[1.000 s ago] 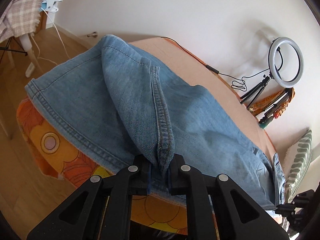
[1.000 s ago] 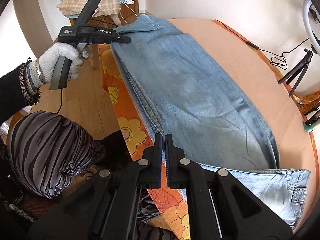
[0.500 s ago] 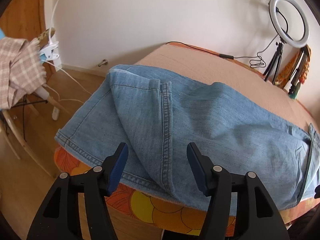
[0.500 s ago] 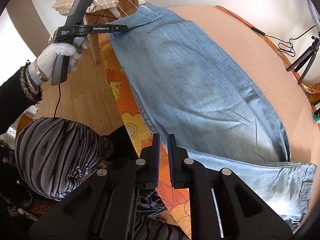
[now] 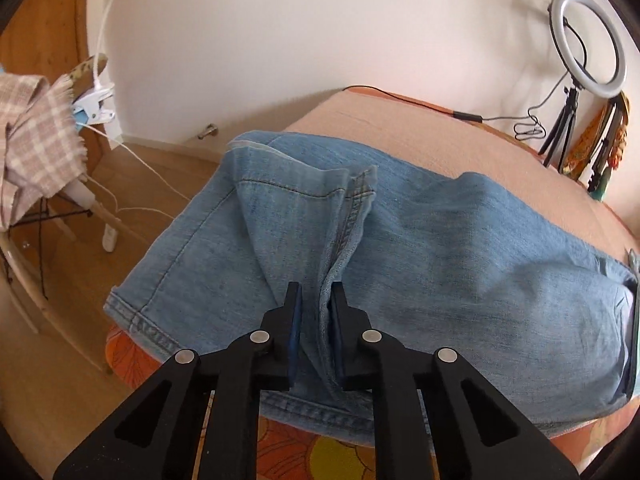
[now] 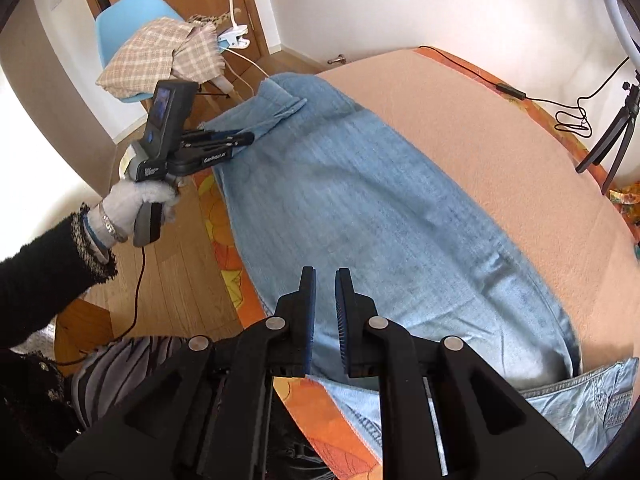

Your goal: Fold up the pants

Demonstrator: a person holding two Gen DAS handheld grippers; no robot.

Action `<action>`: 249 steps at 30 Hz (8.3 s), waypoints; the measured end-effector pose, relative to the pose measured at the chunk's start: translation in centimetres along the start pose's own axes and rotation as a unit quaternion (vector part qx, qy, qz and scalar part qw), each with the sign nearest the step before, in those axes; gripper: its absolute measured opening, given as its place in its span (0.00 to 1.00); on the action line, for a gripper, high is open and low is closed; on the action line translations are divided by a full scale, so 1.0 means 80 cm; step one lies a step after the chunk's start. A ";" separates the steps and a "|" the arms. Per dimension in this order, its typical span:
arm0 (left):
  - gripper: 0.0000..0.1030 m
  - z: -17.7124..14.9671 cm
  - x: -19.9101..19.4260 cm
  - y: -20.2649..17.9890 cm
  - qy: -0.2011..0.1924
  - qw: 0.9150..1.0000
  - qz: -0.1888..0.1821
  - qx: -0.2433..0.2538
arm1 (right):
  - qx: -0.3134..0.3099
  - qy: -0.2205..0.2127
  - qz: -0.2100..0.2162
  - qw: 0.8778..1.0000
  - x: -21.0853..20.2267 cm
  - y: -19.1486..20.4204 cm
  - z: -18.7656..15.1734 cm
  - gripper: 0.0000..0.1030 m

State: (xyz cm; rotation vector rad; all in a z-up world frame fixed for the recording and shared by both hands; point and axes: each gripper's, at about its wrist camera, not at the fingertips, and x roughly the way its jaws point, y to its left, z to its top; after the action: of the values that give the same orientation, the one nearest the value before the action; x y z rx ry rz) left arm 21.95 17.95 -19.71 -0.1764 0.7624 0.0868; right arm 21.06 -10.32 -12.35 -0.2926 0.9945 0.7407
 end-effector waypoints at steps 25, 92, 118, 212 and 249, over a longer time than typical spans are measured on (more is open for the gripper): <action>0.12 -0.008 -0.001 0.122 -0.066 0.972 -0.089 -0.209 | 0.073 0.018 0.083 0.994 0.299 -0.029 0.286 0.56; 0.59 0.122 -0.091 -0.344 0.126 0.901 -0.392 0.139 | 0.329 -0.175 -0.226 0.900 -0.216 -0.157 -0.224 0.80; 0.63 -0.045 0.075 -0.671 0.308 0.852 -0.379 0.187 | 0.568 -0.178 -0.291 0.749 -0.299 -0.266 -0.516 0.80; 0.15 -0.058 0.015 -0.757 0.077 0.839 -0.340 0.418 | 0.583 -0.258 -0.163 0.753 -0.328 -0.445 -0.550 0.01; 0.59 0.080 -0.039 -0.539 0.062 0.898 -0.318 0.299 | 0.537 -0.133 -0.327 0.766 -0.313 -0.428 -0.474 0.39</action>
State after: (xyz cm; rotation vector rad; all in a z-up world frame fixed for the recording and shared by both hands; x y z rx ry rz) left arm 30.20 -23.23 -7.53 0.1650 0.7928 -0.7840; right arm 11.46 -66.37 -14.92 0.4641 0.8161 -0.4808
